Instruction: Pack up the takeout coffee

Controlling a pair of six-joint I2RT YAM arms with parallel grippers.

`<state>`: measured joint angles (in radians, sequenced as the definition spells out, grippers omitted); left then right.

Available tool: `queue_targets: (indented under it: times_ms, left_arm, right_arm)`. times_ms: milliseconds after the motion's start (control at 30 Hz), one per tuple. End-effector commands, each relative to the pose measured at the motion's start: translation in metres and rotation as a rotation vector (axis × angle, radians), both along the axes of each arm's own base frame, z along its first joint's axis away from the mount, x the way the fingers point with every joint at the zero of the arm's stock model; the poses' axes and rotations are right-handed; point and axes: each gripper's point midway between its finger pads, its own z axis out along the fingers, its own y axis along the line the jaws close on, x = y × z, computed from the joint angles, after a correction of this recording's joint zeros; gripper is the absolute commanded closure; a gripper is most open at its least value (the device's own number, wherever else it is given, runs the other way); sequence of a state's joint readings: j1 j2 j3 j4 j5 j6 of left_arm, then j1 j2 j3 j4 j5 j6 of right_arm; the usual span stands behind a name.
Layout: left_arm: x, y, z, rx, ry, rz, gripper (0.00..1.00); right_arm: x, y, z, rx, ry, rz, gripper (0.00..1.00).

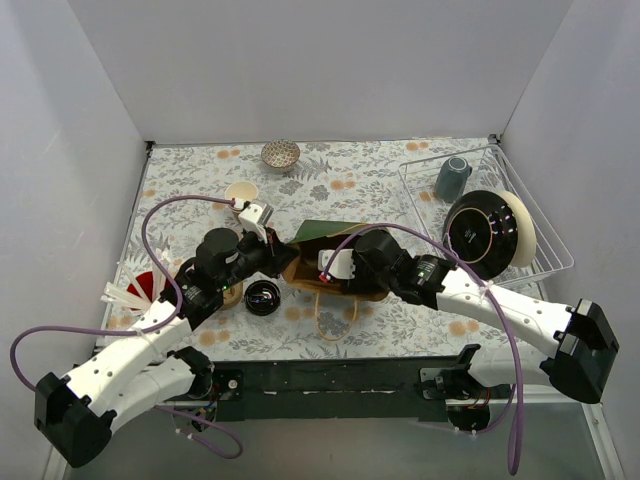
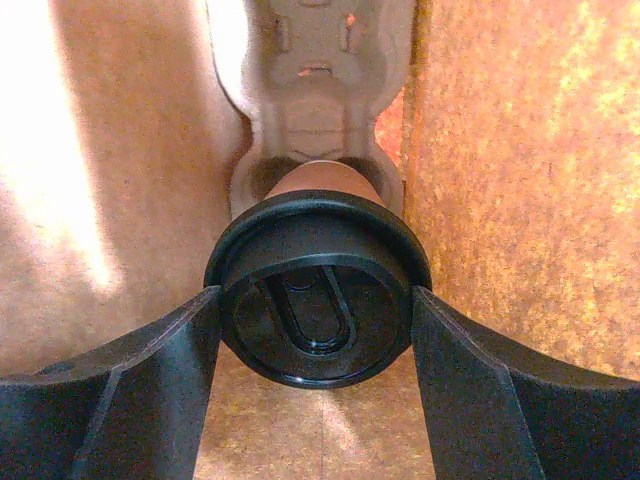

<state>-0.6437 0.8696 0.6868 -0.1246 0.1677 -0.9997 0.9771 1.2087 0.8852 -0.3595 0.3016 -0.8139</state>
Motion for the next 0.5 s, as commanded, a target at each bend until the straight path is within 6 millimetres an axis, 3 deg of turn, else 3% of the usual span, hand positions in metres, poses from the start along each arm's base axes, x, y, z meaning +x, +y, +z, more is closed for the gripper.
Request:
queue_targets:
  times_ms: [0,200,400,467]
  left_arm:
    - [-0.006,-0.001,0.003,-0.023,-0.030,-0.027,1.00]
    - [-0.006,0.000,0.008,-0.009,-0.059,-0.032,1.00]
    - [-0.014,-0.002,0.013,-0.045,-0.030,-0.051,1.00]
    - [-0.016,-0.001,0.011,-0.040,-0.030,-0.058,1.00]
  right_arm:
    - [0.010,0.000,0.006,-0.008,-0.068,0.014,0.61]
    - [0.015,-0.001,-0.007,-0.067,-0.075,0.019,0.61]
    - [0.033,0.006,0.012,-0.033,-0.173,-0.010,0.62]
    - [0.034,0.009,0.009,-0.033,-0.169,0.001,0.62]
